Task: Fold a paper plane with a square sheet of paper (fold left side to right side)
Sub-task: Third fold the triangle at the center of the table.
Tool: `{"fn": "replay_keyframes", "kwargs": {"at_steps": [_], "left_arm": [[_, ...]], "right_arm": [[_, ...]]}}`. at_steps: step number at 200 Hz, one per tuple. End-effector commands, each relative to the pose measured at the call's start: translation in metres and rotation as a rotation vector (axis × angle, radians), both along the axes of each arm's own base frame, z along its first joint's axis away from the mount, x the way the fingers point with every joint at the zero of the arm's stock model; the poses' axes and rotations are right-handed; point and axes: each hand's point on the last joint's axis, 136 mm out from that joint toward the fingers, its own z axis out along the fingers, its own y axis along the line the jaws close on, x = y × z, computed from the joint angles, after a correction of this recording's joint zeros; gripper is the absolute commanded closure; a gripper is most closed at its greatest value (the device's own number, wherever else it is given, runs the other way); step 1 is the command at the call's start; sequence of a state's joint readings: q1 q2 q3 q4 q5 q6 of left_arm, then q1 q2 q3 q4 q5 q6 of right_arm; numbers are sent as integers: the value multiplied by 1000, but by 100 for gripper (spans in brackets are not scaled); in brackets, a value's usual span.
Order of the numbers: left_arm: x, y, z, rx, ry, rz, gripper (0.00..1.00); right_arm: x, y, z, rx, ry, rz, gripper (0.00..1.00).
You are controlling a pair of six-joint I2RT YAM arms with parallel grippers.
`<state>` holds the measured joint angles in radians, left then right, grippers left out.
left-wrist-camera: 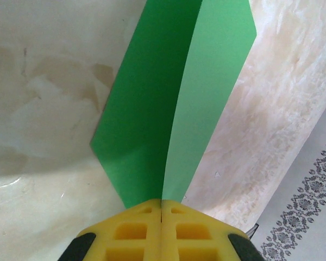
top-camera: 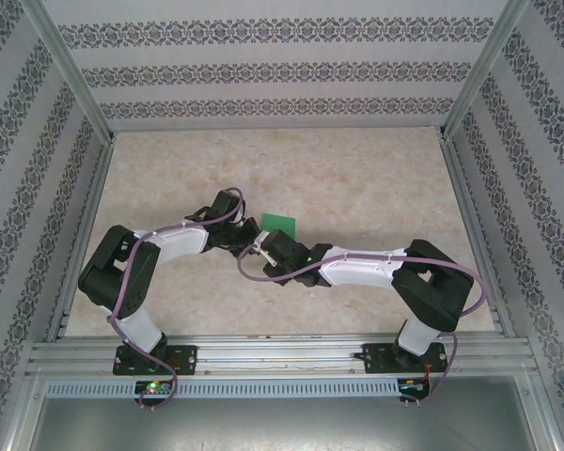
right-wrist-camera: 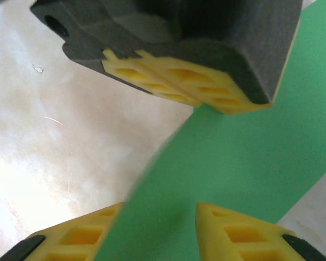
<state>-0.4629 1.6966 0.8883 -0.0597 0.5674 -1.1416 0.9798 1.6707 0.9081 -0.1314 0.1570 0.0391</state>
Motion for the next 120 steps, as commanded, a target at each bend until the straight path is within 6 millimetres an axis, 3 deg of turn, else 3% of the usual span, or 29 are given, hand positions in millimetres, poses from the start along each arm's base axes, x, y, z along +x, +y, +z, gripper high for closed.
{"fn": "replay_keyframes", "kwargs": {"at_steps": [1,32,75,98,120], "left_arm": [[-3,-2,6,-6,-16,-3,94],[0,3,11,-1,-34,-3,85],[6,27,26,21,-72,6,70],[11,45,36,36,-96,22,69],[15,51,41,37,-119,9,72]], "right_arm": [[4,9,11,41,-19,-4,77],[3,3,11,72,16,-22,100],[-3,-4,10,137,98,-31,100],[-5,-5,11,201,161,-39,100],[-8,-6,11,255,220,-48,100]]}}
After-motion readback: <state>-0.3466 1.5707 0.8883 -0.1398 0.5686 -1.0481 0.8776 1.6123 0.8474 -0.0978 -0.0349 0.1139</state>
